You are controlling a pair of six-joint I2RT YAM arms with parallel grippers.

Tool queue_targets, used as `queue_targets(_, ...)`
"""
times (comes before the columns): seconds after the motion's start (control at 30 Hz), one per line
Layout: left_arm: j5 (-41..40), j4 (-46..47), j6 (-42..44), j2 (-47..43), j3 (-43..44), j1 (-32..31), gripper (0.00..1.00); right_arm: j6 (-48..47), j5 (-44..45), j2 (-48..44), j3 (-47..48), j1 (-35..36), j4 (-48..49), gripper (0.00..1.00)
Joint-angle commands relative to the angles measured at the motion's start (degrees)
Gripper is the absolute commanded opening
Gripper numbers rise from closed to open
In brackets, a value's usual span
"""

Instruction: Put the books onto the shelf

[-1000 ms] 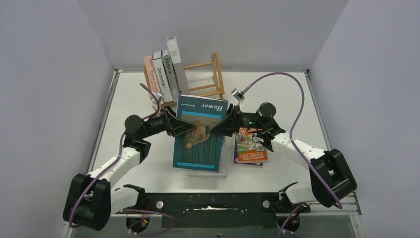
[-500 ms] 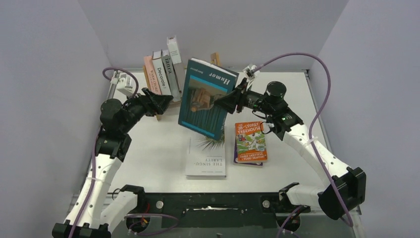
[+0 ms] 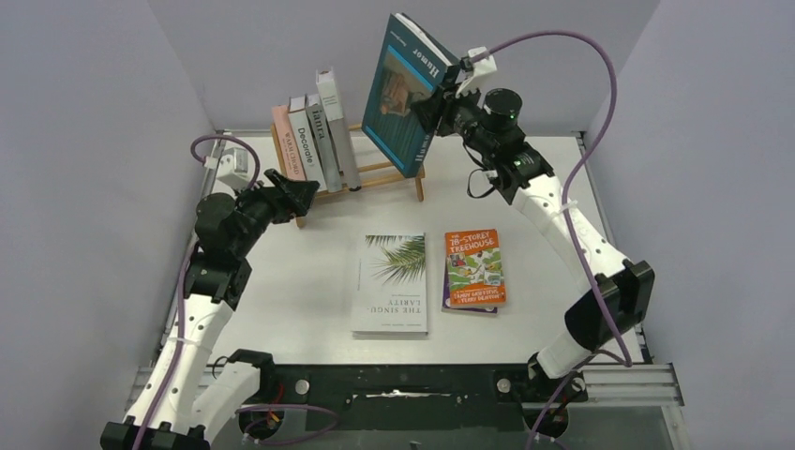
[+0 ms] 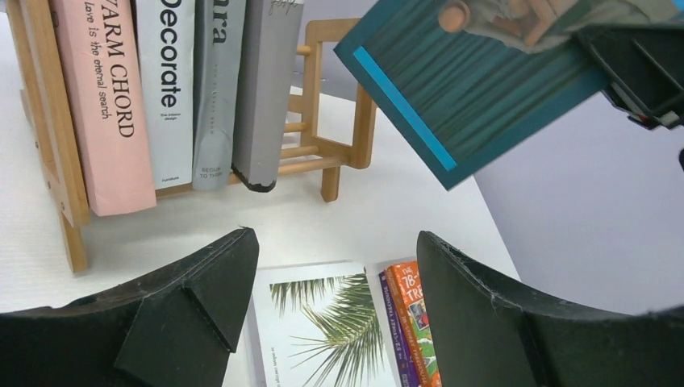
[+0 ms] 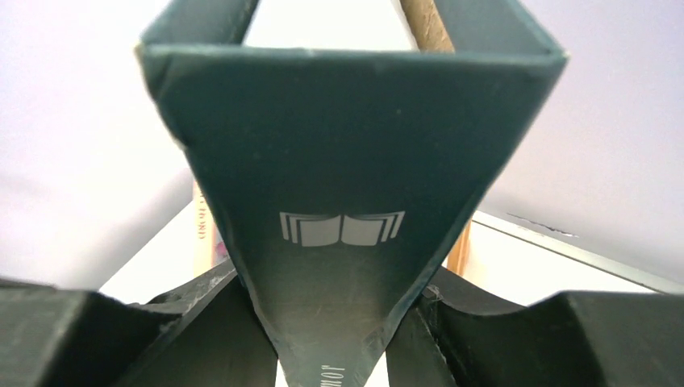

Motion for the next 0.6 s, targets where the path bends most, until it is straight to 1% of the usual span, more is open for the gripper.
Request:
queue_targets(0.0,-1.76,5.62,-0.11,-0.22,-0.25,0.20,0.72,-2.55,4.96,5.89,9.11,0.30,-1.98,0.00)
queue_targets(0.57,-0.24,6.09,-0.11,0.70,-3.21,0.20,0.72,-4.09,7.25,29.23,38.60,3.43,-13.77,0.01)
